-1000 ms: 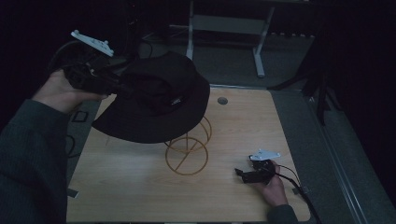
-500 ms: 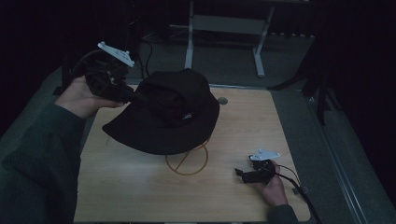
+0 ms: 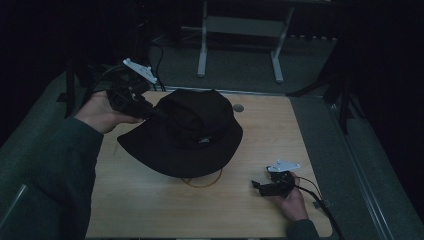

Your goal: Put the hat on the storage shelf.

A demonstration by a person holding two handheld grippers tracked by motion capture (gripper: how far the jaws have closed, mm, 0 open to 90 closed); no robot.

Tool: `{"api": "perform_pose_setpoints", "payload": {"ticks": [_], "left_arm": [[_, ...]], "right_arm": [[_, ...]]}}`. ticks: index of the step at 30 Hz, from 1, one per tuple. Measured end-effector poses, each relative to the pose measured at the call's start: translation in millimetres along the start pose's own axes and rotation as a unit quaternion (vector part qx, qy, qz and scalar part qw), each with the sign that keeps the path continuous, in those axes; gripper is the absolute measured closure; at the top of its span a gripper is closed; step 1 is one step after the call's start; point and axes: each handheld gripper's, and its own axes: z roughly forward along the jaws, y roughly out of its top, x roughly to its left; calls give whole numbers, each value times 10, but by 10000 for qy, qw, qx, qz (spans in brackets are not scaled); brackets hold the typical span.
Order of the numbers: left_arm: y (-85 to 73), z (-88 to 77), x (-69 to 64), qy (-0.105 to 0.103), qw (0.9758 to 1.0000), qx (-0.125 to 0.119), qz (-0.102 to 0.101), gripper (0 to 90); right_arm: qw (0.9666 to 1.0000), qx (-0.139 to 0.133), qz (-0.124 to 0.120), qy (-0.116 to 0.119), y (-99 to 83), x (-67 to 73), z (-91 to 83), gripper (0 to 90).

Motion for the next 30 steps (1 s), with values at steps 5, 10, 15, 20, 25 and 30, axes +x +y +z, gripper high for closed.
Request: {"api": "perform_pose_setpoints", "payload": {"ticks": [5,10,15,20,25,30], "left_arm": [[-28,136,18,36,9998,198,-42,858],[-29,238,27,75,9992,381,-57,837],[-28,335,52,64,9987,487,-103,809],[-53,391,93,-46,9985,471,-285,654],[-79,366,111,-47,9982,405,-451,472],[-120,290,126,73,9981,254,-555,394]], "right_arm": [[10000,0,-1,0,0,0,0,136],[10000,-1,-4,-1,0,-1,0,136],[10000,-1,-4,-1,0,-1,0,136],[10000,1,-3,0,0,-1,0,136],[10000,3,2,1,0,0,0,136],[10000,3,0,0,0,0,0,136]]}}
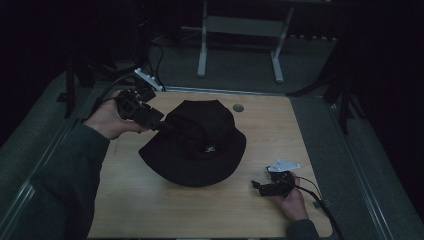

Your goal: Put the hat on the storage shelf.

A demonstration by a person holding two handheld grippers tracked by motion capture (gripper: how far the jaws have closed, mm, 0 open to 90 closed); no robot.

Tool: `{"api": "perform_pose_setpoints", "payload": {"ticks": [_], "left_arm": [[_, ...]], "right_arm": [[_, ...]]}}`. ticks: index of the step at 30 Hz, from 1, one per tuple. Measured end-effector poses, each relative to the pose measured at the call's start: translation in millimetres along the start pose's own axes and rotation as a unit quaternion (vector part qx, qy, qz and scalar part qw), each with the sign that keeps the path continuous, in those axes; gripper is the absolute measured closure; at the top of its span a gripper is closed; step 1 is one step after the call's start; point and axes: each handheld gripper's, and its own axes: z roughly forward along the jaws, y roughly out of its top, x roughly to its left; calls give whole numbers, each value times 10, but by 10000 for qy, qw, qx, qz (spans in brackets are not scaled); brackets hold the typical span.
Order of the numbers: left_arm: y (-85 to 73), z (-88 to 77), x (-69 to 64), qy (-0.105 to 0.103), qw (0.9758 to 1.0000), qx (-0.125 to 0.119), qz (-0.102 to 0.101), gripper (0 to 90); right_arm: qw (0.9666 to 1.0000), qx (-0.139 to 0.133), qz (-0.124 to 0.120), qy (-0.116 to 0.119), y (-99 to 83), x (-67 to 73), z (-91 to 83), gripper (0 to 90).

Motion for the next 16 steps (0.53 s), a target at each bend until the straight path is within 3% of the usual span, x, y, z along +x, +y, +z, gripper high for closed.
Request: {"api": "perform_pose_setpoints", "payload": {"ticks": [8,16], "left_arm": [[-85,-26,11,191,9998,-81,-60,336],[-207,-64,-4,292,9993,-210,-63,334]], "right_arm": [[10000,0,1,2,0,0,0,136],[10000,0,0,3,0,0,0,135]]}}
